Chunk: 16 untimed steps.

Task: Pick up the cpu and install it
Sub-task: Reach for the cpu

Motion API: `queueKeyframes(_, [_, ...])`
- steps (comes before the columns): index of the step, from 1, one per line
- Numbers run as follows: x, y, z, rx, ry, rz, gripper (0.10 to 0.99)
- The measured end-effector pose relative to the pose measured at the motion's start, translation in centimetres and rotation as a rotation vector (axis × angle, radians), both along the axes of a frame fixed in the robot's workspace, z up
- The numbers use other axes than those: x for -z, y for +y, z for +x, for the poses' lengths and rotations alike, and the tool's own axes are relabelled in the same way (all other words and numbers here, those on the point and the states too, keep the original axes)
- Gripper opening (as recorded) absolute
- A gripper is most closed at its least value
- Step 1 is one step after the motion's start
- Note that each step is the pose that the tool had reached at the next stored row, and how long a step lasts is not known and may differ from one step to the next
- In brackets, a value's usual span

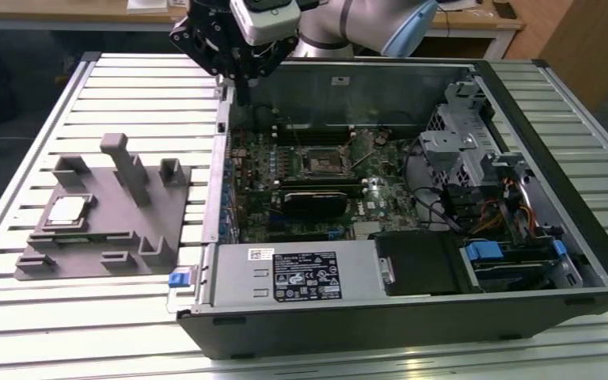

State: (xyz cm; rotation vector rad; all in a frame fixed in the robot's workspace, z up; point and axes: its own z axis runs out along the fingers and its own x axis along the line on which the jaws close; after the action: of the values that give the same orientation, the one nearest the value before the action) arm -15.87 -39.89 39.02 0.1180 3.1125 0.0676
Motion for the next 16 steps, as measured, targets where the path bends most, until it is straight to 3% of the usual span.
queueKeyframes(16, [0.07,0.0,-0.69,0.0,0.0,0.0,0.106])
